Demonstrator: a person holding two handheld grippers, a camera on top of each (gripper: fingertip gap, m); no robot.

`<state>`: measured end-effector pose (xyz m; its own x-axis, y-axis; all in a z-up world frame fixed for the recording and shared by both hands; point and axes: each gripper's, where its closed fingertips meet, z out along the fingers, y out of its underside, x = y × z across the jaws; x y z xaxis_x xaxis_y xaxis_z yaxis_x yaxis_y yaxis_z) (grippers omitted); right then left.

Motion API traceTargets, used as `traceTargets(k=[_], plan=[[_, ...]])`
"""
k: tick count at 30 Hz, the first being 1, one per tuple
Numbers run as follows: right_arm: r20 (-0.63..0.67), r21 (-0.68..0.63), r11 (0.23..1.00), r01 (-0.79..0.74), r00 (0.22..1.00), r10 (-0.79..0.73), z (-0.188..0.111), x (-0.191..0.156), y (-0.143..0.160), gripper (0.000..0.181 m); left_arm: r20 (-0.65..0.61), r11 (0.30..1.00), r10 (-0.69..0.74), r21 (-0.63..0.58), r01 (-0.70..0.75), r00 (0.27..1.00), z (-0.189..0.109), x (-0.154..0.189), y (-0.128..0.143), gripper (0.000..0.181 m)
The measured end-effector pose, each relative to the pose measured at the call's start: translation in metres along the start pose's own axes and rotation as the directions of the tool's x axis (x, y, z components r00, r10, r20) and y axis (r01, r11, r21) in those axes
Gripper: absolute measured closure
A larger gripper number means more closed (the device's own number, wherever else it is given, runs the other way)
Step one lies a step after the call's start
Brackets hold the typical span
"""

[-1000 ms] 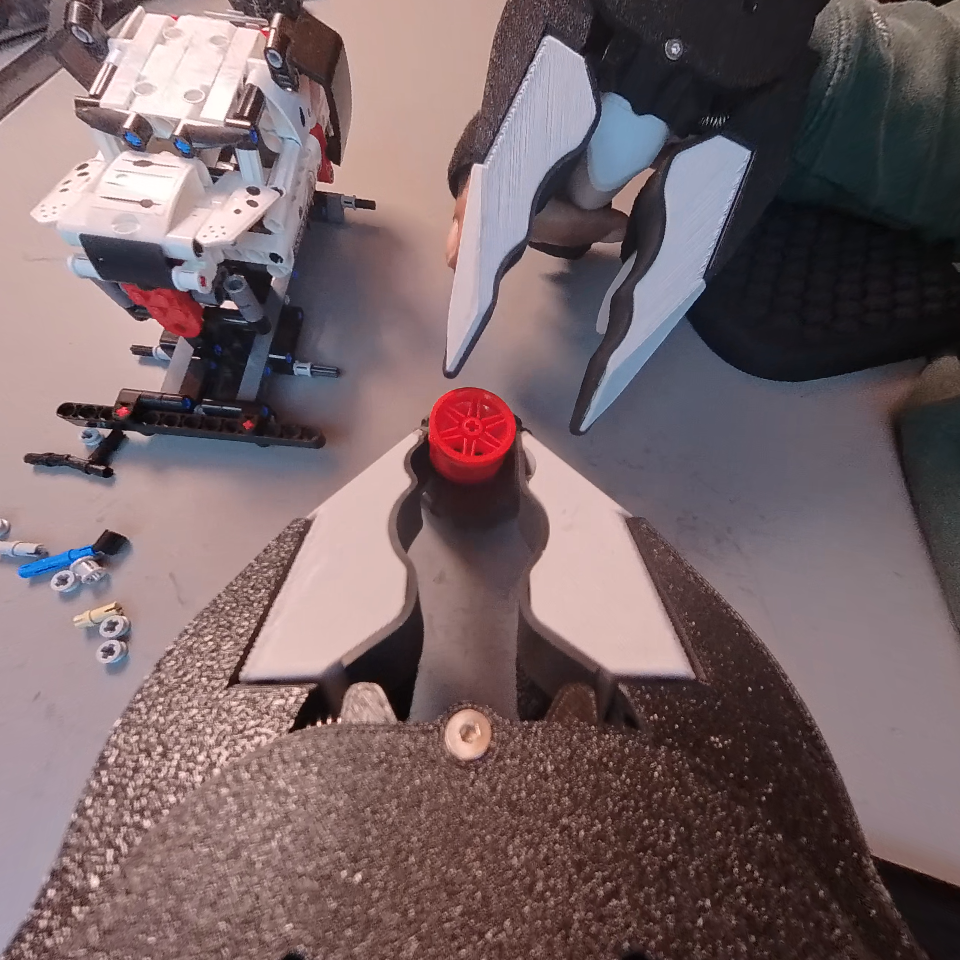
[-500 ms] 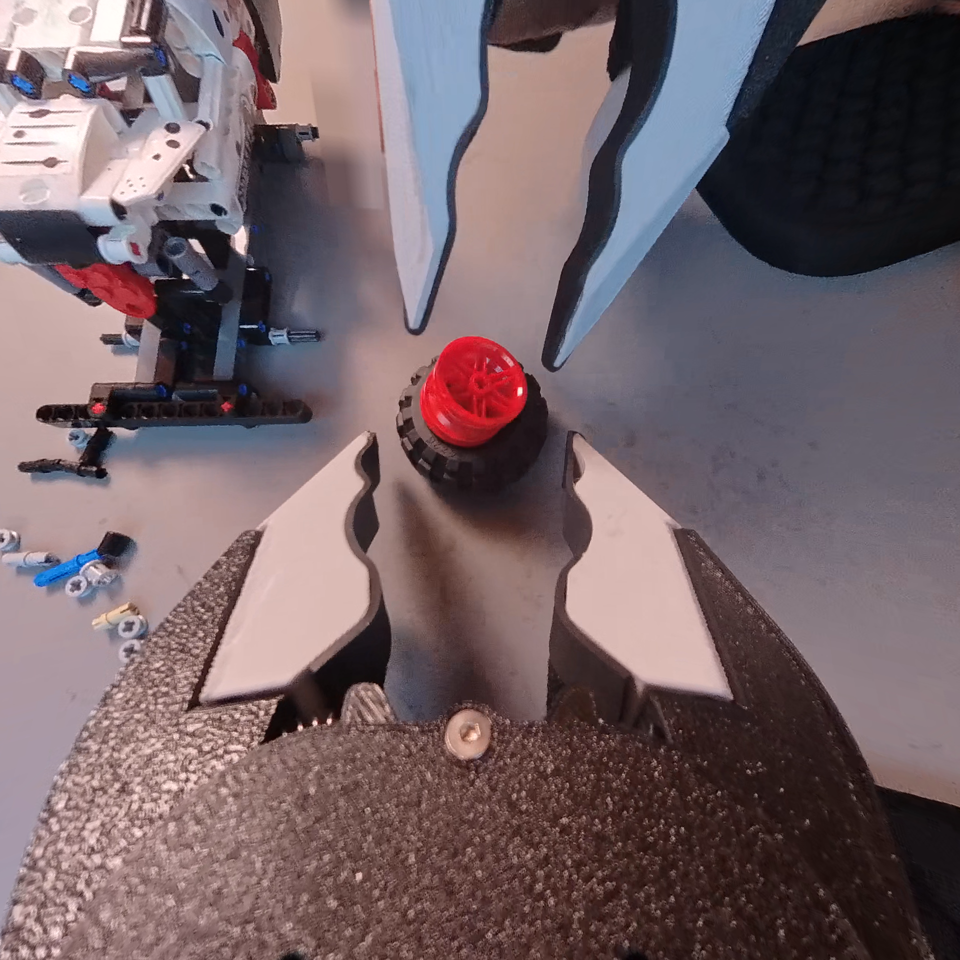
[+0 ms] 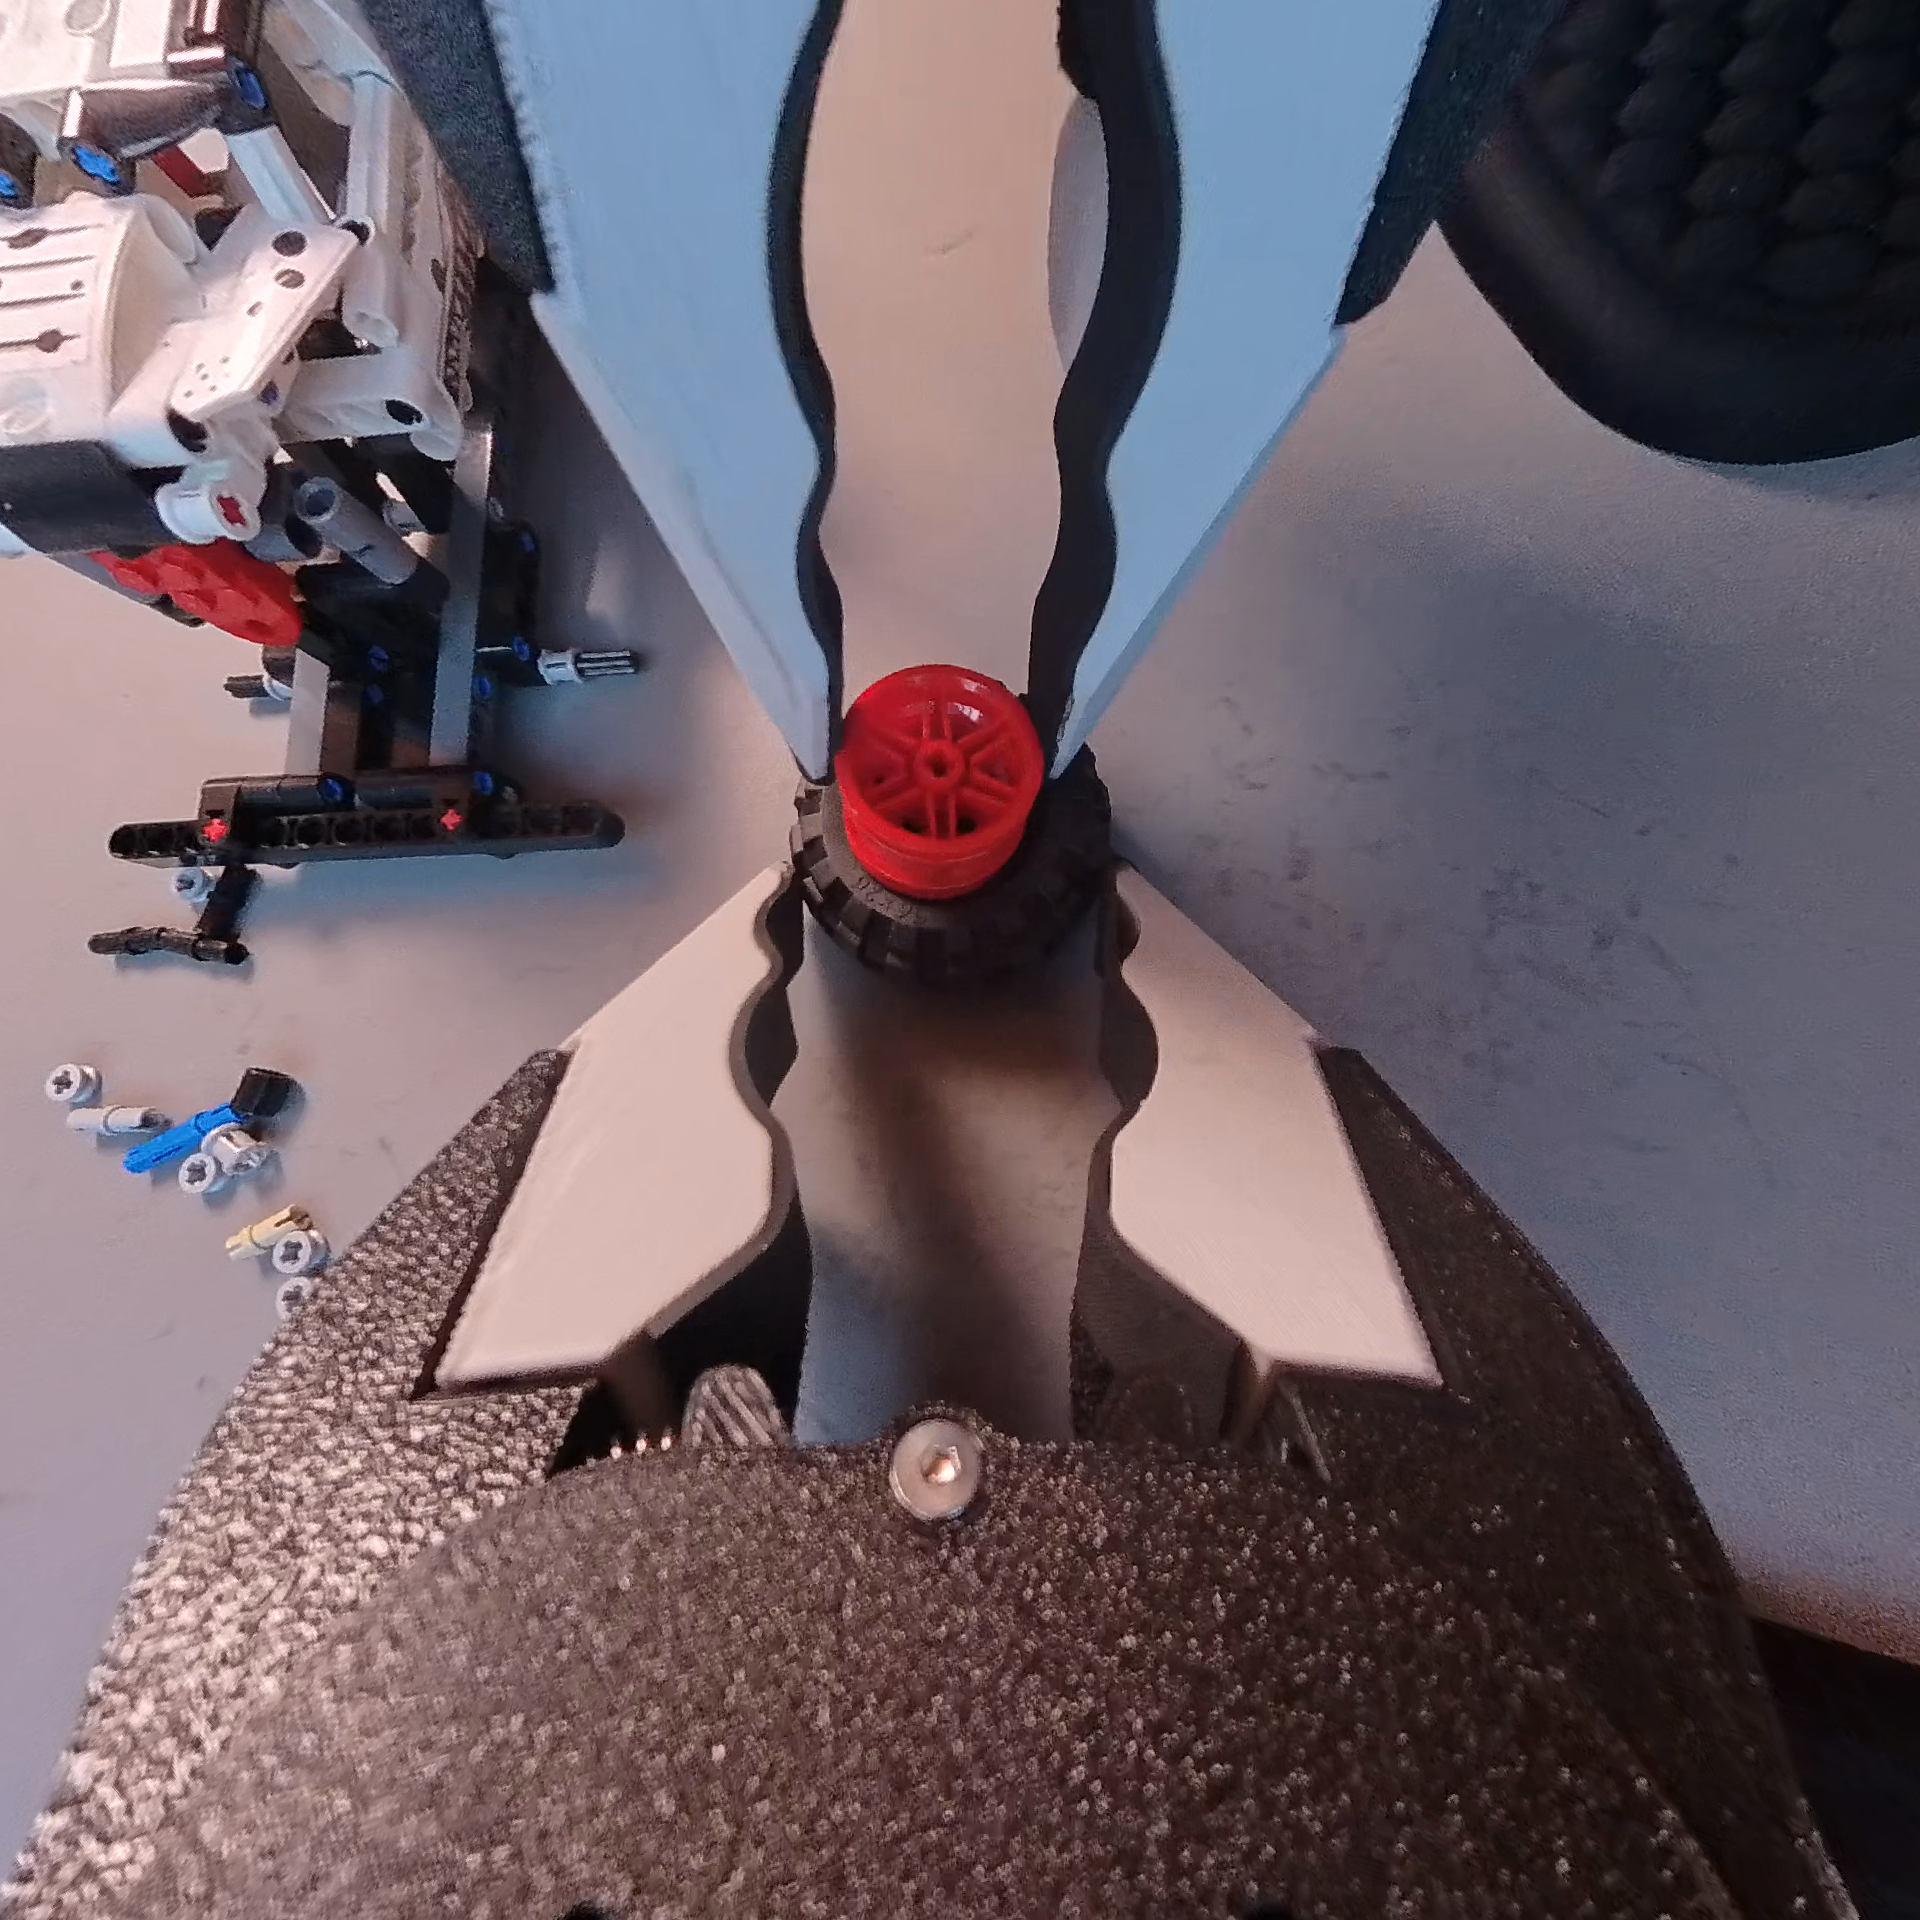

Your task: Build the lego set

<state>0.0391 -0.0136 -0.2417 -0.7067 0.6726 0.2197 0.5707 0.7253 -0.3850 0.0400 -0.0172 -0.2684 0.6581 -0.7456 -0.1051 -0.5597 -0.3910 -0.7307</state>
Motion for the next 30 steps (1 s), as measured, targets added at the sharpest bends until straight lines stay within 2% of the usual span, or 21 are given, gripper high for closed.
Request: traceTargets(k=[5, 9, 12, 16, 20, 22, 25, 26, 28, 30], plan=[[0.155, -0.134, 0.989, 0.065, 0.987, -0.043, 0.002, -0.002, 0.004, 0.153, -0.001, 1.000, -0.008, -0.001, 0.008, 1.000, 0.000, 0.000, 0.001, 0.127], [0.211, -0.119, 0.991, 0.058, 0.977, -0.032, 0.006, -0.004, 0.002, 0.153, -0.032, 0.999, -0.034, -0.008, 0.034, 0.999, 0.000, 0.002, 0.002, 0.126], [0.162, -0.107, 0.994, 0.015, 0.987, 0.003, 0.006, -0.003, 0.001, 0.152, -0.042, 0.999, -0.042, -0.007, 0.041, 0.998, 0.000, 0.002, 0.002, 0.126], [0.017, -0.037, 0.999, -0.021, 1.000, 0.021, 0.001, -0.001, -0.001, 0.151, -0.034, 0.999, -0.038, -0.004, 0.038, 0.999, -0.001, 0.001, 0.001, 0.127], [-0.093, 0.070, 0.997, -0.028, 0.995, 0.035, -0.019, 0.006, -0.014, 0.144, -0.034, 0.999, -0.040, -0.005, 0.040, 0.999, 0.000, 0.001, 0.001, 0.127], [-0.098, 0.050, 0.999, 0.015, 0.995, -0.010, -0.023, 0.001, -0.017, 0.154, -0.034, 0.999, -0.040, -0.006, 0.040, 0.999, 0.000, 0.001, 0.001, 0.127], [-0.102, -0.046, 0.997, 0.059, 0.993, -0.063, -0.010, -0.003, -0.007, 0.163, -0.032, 0.999, -0.042, -0.007, 0.042, 0.999, 0.000, 0.001, 0.002, 0.127], [-0.082, -0.022, 0.999, 0.045, 0.996, -0.046, -0.010, -0.006, -0.011, 0.171, -0.031, 0.999, -0.046, -0.007, 0.046, 0.998, -0.001, 0.001, 0.002, 0.127], [-0.058, -0.040, 0.999, -0.006, 0.998, 0.003, -0.008, -0.006, -0.009, 0.169, -0.031, 0.999, -0.048, -0.008, 0.048, 0.998, -0.001, 0.001, 0.002, 0.127], [-0.013, -0.042, 0.998, -0.048, 0.999, 0.048, -0.007, -0.011, -0.009, 0.174, -0.040, 0.998, -0.057, -0.009, 0.056, 0.998, -0.001, 0.001, 0.002, 0.127]])
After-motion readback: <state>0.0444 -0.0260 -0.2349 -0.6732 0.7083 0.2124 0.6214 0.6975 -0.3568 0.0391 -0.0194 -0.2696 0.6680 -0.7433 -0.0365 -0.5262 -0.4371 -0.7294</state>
